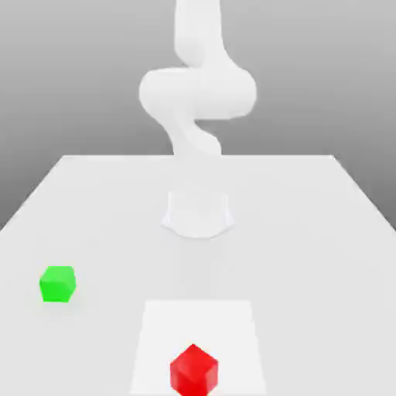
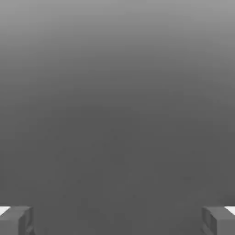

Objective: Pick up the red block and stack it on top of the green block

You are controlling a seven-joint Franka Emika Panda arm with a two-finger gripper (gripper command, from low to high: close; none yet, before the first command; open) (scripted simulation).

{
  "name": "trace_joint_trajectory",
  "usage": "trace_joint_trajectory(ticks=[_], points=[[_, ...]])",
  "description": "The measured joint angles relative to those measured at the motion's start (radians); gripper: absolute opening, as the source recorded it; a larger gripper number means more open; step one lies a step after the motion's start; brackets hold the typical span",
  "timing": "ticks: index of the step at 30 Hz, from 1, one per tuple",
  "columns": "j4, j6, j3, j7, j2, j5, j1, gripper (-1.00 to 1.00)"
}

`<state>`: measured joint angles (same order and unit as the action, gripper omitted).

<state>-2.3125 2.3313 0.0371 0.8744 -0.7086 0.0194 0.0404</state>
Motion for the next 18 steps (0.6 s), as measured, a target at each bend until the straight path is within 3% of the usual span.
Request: trace_joint_trajectory(ticks=[9, 18], points=[[-0.045, 0.114, 0.112, 0.282, 0.334, 0.085, 0.123, 0.00], [-0.090, 0.227, 0.143, 0.545, 0.660, 0.150, 0.169, 0.00]])
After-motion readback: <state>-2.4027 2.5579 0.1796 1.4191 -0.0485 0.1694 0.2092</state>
